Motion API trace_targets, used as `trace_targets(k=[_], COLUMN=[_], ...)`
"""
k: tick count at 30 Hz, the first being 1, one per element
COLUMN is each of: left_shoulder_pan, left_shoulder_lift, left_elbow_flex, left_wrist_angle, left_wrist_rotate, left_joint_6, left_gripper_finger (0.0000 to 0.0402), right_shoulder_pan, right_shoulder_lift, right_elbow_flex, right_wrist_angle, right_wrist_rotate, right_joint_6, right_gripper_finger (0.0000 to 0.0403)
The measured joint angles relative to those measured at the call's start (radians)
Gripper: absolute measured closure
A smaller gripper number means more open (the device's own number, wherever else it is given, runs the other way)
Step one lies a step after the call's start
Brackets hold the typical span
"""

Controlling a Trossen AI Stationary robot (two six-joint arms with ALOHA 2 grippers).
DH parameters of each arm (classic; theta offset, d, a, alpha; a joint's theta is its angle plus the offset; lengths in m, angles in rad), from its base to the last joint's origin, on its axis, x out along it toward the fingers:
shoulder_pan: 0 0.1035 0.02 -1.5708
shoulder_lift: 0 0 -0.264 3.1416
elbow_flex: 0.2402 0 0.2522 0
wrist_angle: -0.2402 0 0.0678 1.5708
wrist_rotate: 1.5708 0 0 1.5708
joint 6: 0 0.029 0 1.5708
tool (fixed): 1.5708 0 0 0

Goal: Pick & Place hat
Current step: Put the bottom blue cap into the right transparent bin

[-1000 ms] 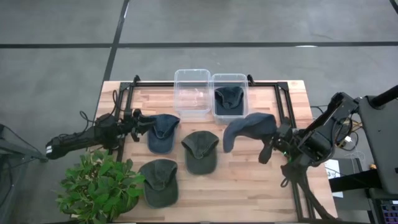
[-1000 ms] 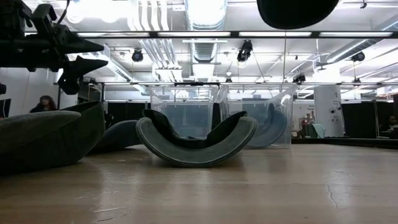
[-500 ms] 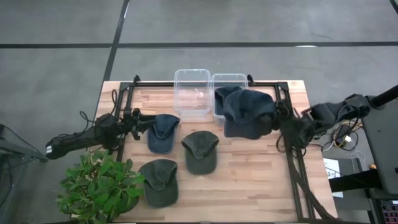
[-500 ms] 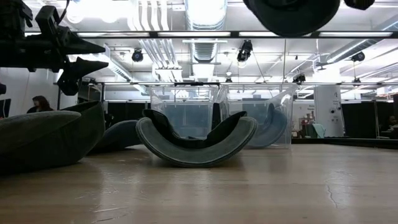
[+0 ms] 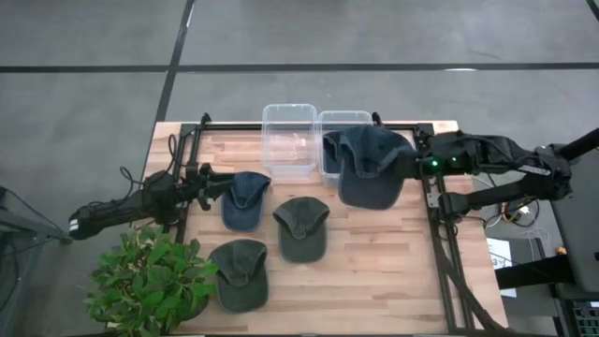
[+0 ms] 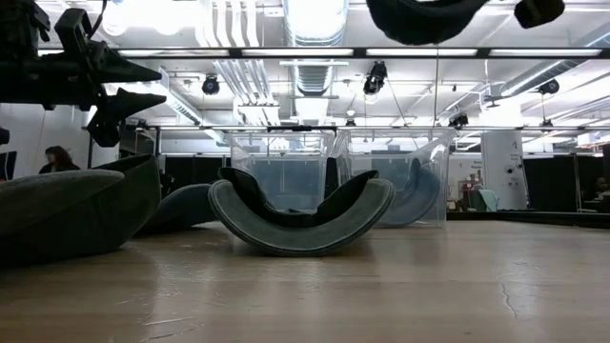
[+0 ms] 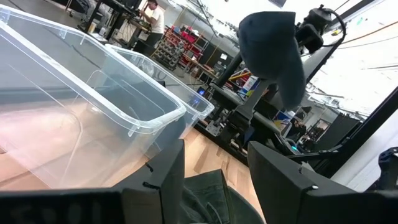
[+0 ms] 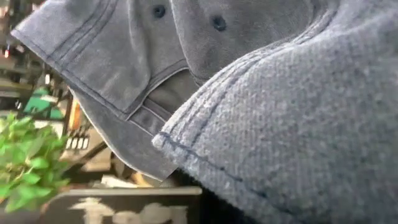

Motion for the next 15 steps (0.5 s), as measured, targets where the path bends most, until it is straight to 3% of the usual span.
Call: trace_targets(k=[7, 15], left_shoulder_pan=[0.0, 0.0], left_shoulder_lift=[0.0, 0.0], left_elbow_flex=[0.0, 0.0], left_wrist_angle=[0.0, 0.0], left_wrist_rotate=[0.0, 0.0], left_joint_6=[0.0, 0.0], left_gripper_finger=[0.0232, 0.0232], right_shoulder_pan=[-0.101, -0.181], right_shoulder_lift=[0.069, 0.124], right_elbow_flex=[0.0, 0.0], right_wrist_angle=[0.039, 0.079], right_wrist_rotate=[-0.237, -0.304], right_joint_6=[-0.048, -0.126], right_gripper_finger=[0.0394, 0.0394])
